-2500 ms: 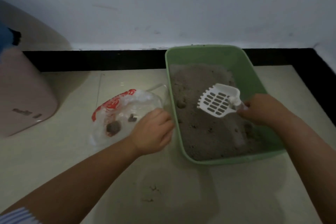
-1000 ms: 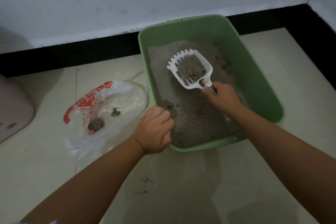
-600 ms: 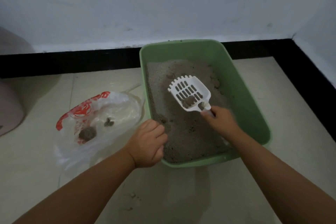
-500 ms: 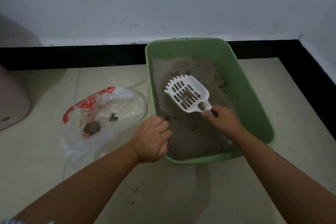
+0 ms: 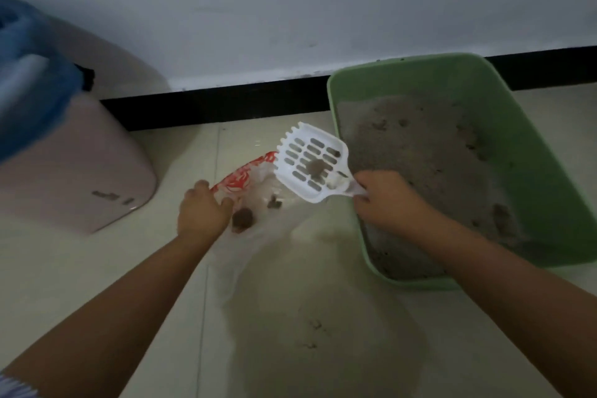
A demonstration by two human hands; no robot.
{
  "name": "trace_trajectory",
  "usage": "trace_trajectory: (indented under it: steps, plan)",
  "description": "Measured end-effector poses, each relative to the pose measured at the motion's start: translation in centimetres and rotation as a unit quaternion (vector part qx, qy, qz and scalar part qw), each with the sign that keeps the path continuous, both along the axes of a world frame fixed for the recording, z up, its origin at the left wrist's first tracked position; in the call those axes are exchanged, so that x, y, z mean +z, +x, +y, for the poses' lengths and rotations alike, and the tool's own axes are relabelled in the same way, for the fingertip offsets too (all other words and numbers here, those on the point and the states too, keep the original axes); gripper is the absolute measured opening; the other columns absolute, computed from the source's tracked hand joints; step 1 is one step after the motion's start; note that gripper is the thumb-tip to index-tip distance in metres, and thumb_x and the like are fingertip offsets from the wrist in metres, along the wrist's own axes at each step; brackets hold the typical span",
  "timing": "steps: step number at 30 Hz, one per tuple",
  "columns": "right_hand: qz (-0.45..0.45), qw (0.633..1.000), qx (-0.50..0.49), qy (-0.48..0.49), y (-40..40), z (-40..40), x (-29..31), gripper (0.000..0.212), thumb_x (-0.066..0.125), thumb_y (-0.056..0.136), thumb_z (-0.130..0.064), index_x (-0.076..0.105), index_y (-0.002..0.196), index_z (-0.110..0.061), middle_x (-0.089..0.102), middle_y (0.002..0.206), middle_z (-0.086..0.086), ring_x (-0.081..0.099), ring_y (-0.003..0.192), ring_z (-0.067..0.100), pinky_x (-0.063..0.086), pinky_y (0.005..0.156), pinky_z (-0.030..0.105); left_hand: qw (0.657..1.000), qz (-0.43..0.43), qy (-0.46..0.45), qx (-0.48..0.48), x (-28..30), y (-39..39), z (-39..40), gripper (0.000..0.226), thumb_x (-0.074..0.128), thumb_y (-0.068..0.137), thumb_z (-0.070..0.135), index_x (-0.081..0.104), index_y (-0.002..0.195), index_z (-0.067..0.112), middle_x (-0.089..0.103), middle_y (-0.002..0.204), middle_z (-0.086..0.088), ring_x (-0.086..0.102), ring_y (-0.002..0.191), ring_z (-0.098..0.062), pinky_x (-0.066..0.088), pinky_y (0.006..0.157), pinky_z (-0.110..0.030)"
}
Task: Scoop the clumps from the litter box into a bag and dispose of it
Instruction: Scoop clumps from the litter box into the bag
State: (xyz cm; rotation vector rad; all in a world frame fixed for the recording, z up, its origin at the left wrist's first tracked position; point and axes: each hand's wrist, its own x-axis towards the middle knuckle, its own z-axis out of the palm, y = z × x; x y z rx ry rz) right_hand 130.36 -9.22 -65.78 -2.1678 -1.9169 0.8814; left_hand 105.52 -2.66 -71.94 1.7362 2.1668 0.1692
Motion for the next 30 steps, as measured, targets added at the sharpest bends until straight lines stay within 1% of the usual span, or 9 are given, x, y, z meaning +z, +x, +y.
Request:
trace_trajectory:
  steps: [3, 8, 11, 13, 16, 20, 24, 26, 30]
  plan:
    - [-0.089, 0.993, 0.075, -0.009, -3.3, 0.3, 0.3, 0.031, 0.044, 0.089, -0.004, 0.055, 0.118, -0.008, 0.055, 0.12, 0.013, 0.056, 0.109, 0.028, 0.046, 0.087, 0.035, 0.999, -0.006, -0.016, -0.033, -0.6, -1.1, -0.2, 0.027, 0.04, 0.095, 0.017, 0.056, 0.101, -0.005, 0.061, 0.101, -0.026, 0.057, 0.091, -0.037, 0.043, 0.074, -0.037]
    - [-0.188, 0.967, 0.146, 0.085, -5.2, 0.0, -0.1, 0.027, 0.041, 0.09, -0.006, 0.054, 0.114, -0.007, 0.055, 0.115, 0.01, 0.053, 0.105, 0.028, 0.035, 0.073, 0.031, 0.998, -0.019, 0.042, -0.041, -0.5, -1.0, -0.3, 0.022, 0.043, 0.092, 0.012, 0.057, 0.098, -0.003, 0.059, 0.096, -0.023, 0.049, 0.077, -0.028, 0.036, 0.065, -0.031]
    - [-0.166, 0.976, 0.105, 0.089, -3.9, 0.3, 0.6, 0.026, 0.043, 0.089, -0.006, 0.056, 0.111, -0.009, 0.057, 0.109, 0.009, 0.054, 0.096, 0.025, 0.042, 0.078, 0.032, 0.995, -0.004, 0.081, -0.055, -0.3, -0.8, -0.7, 0.034, 0.051, 0.087, 0.009, 0.053, 0.119, -0.002, 0.052, 0.115, -0.023, 0.049, 0.103, -0.035, 0.042, 0.084, -0.04]
    - [-0.134, 0.987, 0.044, 0.082, -1.6, 0.2, 2.1, 0.019, 0.047, 0.088, -0.008, 0.061, 0.099, -0.012, 0.058, 0.091, 0.008, 0.051, 0.08, 0.022, 0.039, 0.07, 0.028, 0.981, 0.003, 0.16, -0.108, -0.1, -0.1, -0.9, 0.036, 0.054, 0.084, 0.006, 0.055, 0.118, -0.004, 0.052, 0.115, -0.025, 0.046, 0.11, -0.041, 0.04, 0.092, -0.045]
    - [-0.138, 0.989, -0.038, 0.047, 4.3, -0.8, 4.2, 0.027, 0.046, 0.089, -0.011, 0.05, 0.063, -0.018, 0.046, 0.062, 0.002, 0.052, 0.075, 0.025, 0.034, 0.066, 0.026, 0.928, -0.037, 0.263, -0.26, 0.0, 2.8, -1.3, 0.028, 0.048, 0.08, 0.013, 0.066, 0.094, -0.004, 0.061, 0.095, -0.022, 0.053, 0.093, -0.041, 0.043, 0.081, -0.041]
    - [-0.223, 0.967, -0.105, -0.068, 13.1, -3.5, 4.2, 0.04, 0.043, 0.095, -0.03, 0.051, 0.063, -0.008, 0.058, 0.086, 0.022, 0.052, 0.079, 0.03, 0.035, 0.069, 0.029, 0.808, -0.117, 0.307, -0.49, 0.1, 9.7, -2.8, 0.029, 0.045, 0.08, 0.018, 0.066, 0.073, 0.0, 0.062, 0.078, -0.017, 0.045, 0.079, -0.025, 0.036, 0.072, -0.034]
    - [-0.274, 0.939, -0.089, -0.187, 17.3, -5.9, 3.6, 0.055, 0.038, 0.094, -0.051, 0.041, 0.055, -0.012, 0.042, 0.057, 0.005, 0.046, 0.068, 0.025, 0.033, 0.058, 0.029, 0.711, -0.125, 0.28, -0.633, -0.7, 14.7, -4.6, 0.018, 0.045, 0.069, 0.015, 0.051, 0.055, 0.005, 0.051, 0.062, -0.014, 0.034, 0.068, -0.022, 0.03, 0.062, -0.03]
    - [-0.282, 0.93, -0.071, -0.223, 18.2, -6.7, 3.8, 0.058, 0.039, 0.092, -0.054, 0.052, 0.061, -0.006, 0.044, 0.052, 0.003, 0.046, 0.053, 0.019, 0.032, 0.05, 0.024, 0.691, -0.112, 0.26, -0.665, -1.4, 15.4, -5.0, 0.019, 0.043, 0.066, 0.02, 0.047, 0.051, 0.008, 0.047, 0.057, -0.011, 0.029, 0.065, -0.021, 0.024, 0.059, -0.03]
    - [-0.287, 0.914, -0.04, -0.286, 19.6, -6.9, 3.8, 0.053, 0.048, 0.089, -0.051, 0.057, 0.063, -0.005, 0.051, 0.05, 0.002, 0.045, 0.042, 0.011, 0.036, 0.047, 0.018, 0.711, -0.096, 0.249, -0.651, -2.1, 14.9, -5.1, 0.025, 0.041, 0.071, 0.024, 0.047, 0.052, 0.009, 0.047, 0.056, -0.01, 0.028, 0.065, -0.02, 0.021, 0.059, -0.031]
